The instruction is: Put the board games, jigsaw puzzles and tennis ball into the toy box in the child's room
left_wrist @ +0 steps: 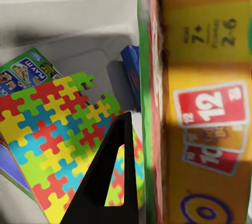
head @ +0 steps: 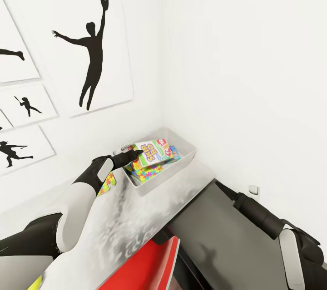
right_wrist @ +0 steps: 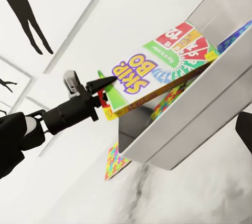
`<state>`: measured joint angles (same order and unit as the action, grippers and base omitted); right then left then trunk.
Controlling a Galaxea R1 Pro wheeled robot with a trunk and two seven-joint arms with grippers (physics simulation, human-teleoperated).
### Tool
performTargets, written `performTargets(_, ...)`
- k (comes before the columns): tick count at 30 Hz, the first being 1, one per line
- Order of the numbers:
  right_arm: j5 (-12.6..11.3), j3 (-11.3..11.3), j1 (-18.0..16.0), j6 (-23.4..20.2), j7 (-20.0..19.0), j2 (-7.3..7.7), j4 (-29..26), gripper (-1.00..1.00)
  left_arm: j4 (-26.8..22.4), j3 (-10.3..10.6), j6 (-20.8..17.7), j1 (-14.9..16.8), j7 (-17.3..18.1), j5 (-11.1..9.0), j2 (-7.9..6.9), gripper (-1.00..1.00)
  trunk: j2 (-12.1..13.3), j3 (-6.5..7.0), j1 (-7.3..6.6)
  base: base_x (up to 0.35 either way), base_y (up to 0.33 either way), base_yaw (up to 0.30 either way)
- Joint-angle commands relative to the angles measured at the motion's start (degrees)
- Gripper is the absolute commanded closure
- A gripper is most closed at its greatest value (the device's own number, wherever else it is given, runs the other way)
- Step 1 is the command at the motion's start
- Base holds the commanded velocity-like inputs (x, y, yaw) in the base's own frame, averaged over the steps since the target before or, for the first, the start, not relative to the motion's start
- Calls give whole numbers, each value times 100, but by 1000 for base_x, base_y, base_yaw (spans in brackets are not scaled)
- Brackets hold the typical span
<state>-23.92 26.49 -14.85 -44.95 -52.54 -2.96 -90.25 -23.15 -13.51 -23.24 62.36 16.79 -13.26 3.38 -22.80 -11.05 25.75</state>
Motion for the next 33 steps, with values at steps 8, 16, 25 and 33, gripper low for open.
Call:
performTargets(8,-7,14,-7,-31,-18,-3,-1,-100,-5,-44,25,5,9,-30,5,100,-12,-12,3,0,0,0)
performTargets(16,-7,14,-5,-31,-19,-3,-1,-100,-5,-46,30,5,9,-34,5,100,-12,-12,3,0,0,0)
performTargets(25,-7,14,-8,-31,-19,-3,-1,-100,-5,-40,17,5,9,-28,5,-100,-12,-12,3,0,0,0)
performTargets(33,-7,14,-5,-31,-28,-3,-1,-100,-5,-32,12,5,8,-12,5,-100,-12,-12,3,0,0,0)
